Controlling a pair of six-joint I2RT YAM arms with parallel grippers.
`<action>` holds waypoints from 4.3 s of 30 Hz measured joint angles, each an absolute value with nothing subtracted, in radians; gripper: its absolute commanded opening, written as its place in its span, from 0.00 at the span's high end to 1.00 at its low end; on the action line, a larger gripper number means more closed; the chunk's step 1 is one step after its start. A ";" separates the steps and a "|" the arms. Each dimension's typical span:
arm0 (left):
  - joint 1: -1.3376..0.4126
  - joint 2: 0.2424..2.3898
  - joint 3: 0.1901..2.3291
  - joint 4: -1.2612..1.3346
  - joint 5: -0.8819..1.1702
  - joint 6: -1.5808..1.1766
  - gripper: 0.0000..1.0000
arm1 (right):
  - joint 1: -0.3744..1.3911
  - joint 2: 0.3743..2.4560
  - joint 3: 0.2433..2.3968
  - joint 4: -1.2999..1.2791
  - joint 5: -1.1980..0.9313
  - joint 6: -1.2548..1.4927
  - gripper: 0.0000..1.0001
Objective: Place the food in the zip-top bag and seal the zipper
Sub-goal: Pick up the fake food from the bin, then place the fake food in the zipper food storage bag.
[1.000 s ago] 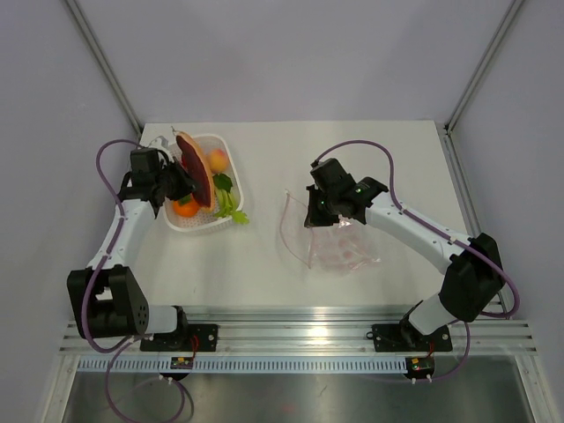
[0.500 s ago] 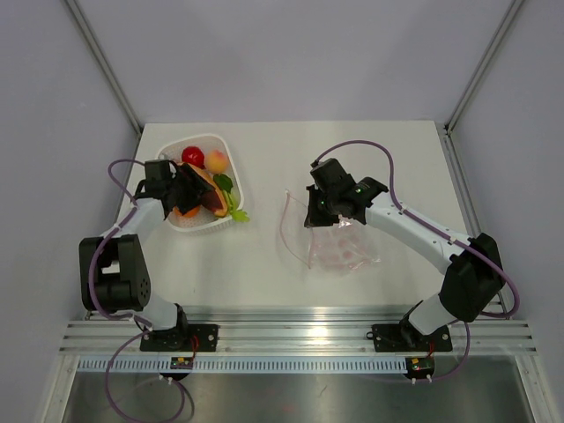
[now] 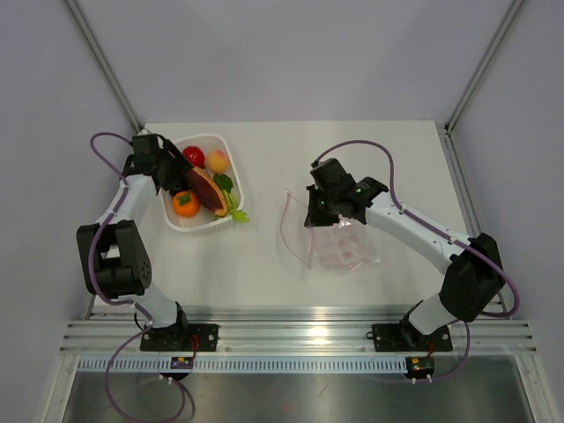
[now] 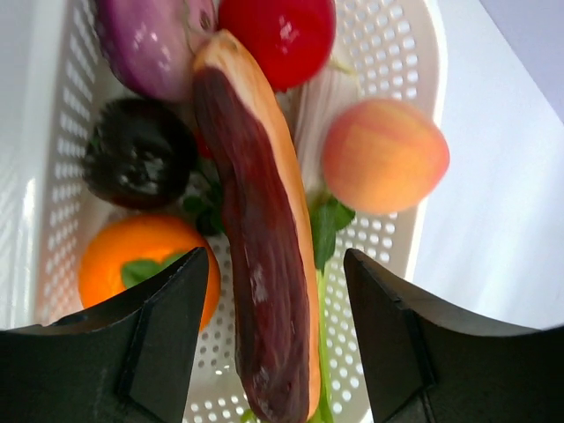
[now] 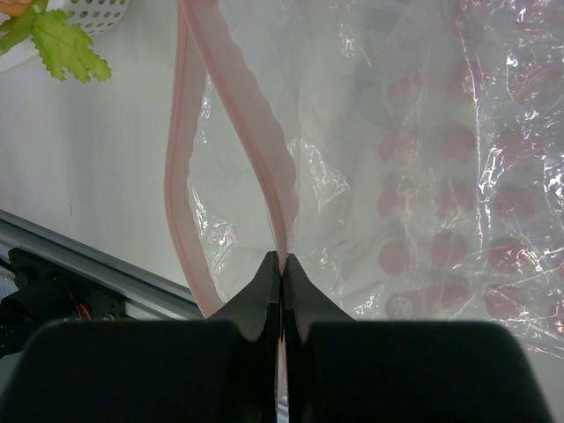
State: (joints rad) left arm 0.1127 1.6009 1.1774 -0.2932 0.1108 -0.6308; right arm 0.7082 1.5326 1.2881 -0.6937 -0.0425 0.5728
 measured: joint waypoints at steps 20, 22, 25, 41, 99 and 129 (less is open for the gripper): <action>0.157 1.895 1.382 -0.324 0.108 -0.647 0.54 | 0.708 1.533 1.288 -0.709 -0.035 0.573 0.97; 0.157 1.903 1.387 -0.321 0.111 -0.649 0.58 | 0.708 1.533 1.288 -0.709 -0.035 0.573 0.97; 0.157 1.918 1.396 -0.321 0.120 -0.652 0.71 | 0.708 1.534 1.288 -0.709 -0.035 0.573 0.97; 0.157 1.620 1.395 -0.422 0.176 -0.544 1.00 | 0.709 1.535 1.305 -0.727 -0.039 0.574 0.97; -0.531 1.007 0.926 -0.002 -0.556 -0.915 1.00 | 0.766 1.732 1.486 -0.437 -0.144 1.056 1.00; -0.783 1.015 0.807 0.051 -0.882 -0.764 0.53 | 0.771 1.754 1.636 -0.430 -0.142 1.077 1.00</action>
State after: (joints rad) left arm -0.7834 1.0153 0.8070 0.0509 -0.8822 -0.7635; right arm 0.7708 1.7538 1.6360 -0.4305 -0.1421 1.0775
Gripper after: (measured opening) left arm 0.087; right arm 0.021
